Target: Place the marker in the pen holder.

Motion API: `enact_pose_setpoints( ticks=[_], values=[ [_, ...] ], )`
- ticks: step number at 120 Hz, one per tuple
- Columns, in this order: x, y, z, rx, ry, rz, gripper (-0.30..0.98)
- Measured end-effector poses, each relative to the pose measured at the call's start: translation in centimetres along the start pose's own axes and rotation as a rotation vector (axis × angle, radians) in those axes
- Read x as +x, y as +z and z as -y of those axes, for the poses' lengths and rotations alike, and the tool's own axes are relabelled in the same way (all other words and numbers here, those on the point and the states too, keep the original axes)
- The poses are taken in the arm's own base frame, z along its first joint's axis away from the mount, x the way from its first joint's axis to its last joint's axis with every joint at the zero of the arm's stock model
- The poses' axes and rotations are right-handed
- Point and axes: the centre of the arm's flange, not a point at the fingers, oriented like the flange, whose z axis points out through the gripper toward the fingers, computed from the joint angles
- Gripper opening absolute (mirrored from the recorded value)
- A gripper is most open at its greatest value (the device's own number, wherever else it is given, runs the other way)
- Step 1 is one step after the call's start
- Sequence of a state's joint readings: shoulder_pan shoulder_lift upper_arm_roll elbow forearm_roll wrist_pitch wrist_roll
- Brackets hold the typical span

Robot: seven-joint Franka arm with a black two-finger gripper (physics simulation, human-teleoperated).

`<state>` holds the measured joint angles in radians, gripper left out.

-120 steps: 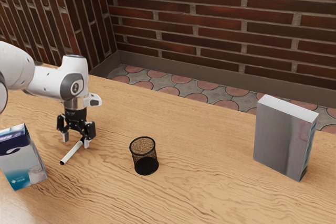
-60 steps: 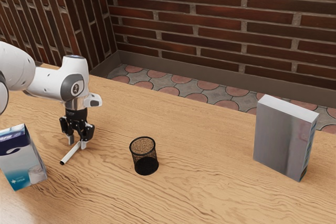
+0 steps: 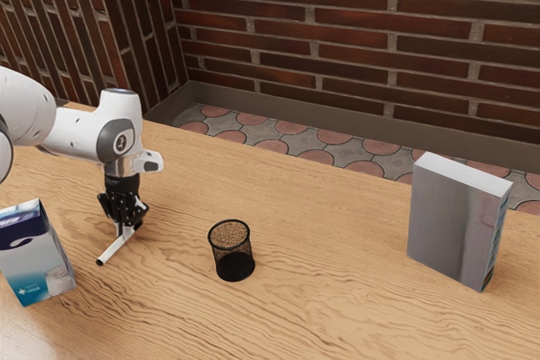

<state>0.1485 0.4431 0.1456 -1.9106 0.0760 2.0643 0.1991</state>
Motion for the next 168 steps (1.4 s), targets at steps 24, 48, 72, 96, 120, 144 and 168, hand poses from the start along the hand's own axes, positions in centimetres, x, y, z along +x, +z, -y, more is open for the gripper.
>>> enact_pose_setpoints(
  ticks=[24,48,72,96,120,144,168],
  values=[
    [-0.7,-3.7,0.1,0.020,0.002,-0.064,-0.10],
    [-2.2,-9.8,-1.5,0.057,0.038,-0.183,-0.10],
    [-6.3,-16.2,-6.9,0.085,0.127,-0.362,-0.10],
    [-8.9,-19.5,-14.0,0.107,0.231,-0.537,-0.10],
    [-10.2,-17.0,-20.9,0.089,0.286,-0.630,-0.10],
    [-9.0,-16.1,-22.6,0.035,0.247,-0.765,-0.10],
    [-8.3,-16.6,-22.5,-0.009,0.198,-0.875,-0.10]
  ],
)
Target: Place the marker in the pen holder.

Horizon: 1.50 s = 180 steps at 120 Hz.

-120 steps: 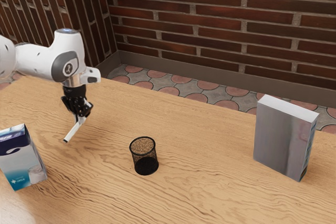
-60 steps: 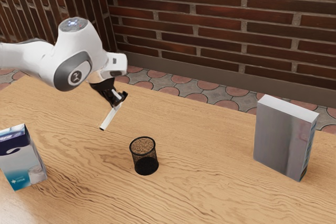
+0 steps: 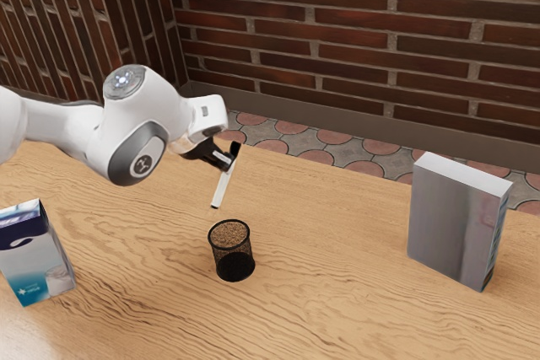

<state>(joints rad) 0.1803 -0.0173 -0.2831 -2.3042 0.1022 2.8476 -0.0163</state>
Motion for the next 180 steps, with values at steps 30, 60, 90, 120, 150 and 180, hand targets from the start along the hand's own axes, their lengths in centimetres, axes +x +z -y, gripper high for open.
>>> enact_pose_setpoints(
  ticks=[30,60,90,120,150,180],
  values=[
    [-2.5,-2.1,-6.2,-0.041,0.028,-0.033,-0.10],
    [-2.9,-2.2,-6.2,-0.039,-0.025,-0.036,-0.10],
    [-4.2,-2.2,-6.0,-0.029,-0.059,-0.013,0.02],
    [-3.1,-2.6,-4.2,-0.008,-0.115,0.011,0.46],
    [13.4,-14.4,5.7,0.069,-0.289,0.042,0.62],
    [13.2,-19.8,11.0,0.118,-0.361,0.323,0.66]
  ],
)
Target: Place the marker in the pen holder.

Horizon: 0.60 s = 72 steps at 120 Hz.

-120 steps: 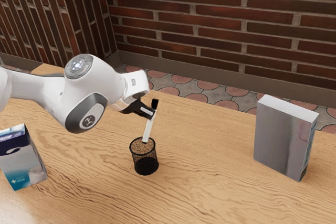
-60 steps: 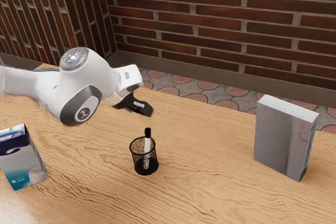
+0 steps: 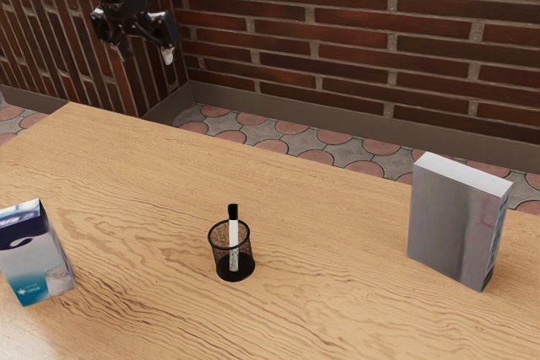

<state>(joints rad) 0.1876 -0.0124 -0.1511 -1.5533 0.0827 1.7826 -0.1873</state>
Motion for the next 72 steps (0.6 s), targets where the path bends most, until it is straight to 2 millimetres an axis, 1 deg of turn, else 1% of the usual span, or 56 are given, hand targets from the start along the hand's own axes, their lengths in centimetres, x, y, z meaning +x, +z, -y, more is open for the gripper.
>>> enact_pose_setpoints(
  ticks=[17,32,49,60,72],
  values=[
    [-1.0,0.7,2.2,0.027,-0.022,0.106,0.68],
    [-1.4,1.3,3.1,0.035,-0.029,0.158,0.68],
    [-1.8,1.8,3.1,0.038,-0.023,0.192,0.68],
    [-1.9,2.2,2.8,0.038,-0.011,0.207,0.68],
    [-2.6,2.8,2.1,0.039,0.006,0.222,0.68]
  ],
)
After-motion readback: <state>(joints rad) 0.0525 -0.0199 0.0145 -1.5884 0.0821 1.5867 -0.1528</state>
